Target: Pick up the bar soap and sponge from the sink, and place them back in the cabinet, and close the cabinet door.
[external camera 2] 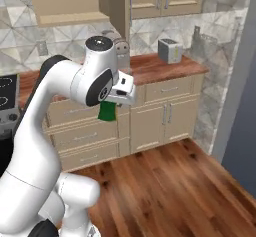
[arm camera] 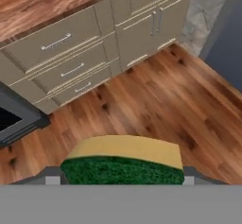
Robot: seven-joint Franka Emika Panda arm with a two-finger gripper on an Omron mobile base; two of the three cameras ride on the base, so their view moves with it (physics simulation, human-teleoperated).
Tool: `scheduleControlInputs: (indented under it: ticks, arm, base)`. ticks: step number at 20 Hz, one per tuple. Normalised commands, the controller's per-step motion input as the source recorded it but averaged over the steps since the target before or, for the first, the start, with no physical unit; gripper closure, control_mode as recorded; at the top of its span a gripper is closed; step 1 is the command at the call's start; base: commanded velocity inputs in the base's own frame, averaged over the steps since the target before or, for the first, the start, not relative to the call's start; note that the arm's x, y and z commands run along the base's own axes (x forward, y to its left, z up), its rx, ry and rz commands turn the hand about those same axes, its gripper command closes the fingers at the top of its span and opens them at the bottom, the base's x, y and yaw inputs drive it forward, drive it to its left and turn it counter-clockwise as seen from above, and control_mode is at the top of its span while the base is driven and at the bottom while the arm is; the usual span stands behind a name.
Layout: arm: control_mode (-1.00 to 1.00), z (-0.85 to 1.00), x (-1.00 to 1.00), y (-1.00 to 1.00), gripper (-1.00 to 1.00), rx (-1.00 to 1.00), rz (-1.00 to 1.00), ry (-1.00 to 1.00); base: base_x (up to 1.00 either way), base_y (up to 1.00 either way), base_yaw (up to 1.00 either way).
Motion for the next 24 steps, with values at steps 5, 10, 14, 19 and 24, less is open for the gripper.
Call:
scheduleControlInputs:
  ticks: [5,10,14,19,24]
  arm:
    - [1.0,0.0,0.0,0.0,1.0,0.0,0.0,0.0]
    - [1.0,0.0,0.0,0.0,1.0,0.0,0.0,0.0]
    - [1.0,0.0,0.0,0.0,1.0,0.0,0.0,0.0]
    - [1.0,0.0,0.0,0.0,1.0,0.0,0.0,0.0]
    - [1.0,0.0,0.0,0.0,1.0,0.0,0.0,0.0]
  base:
    - [0.91,0.13,0.54]
    - [1.0,0.05,0.41]
    - [1.0,0.0,0.36]
    - [0.95,0.0,0.36]
    - [0.45,-0.22,0.4]
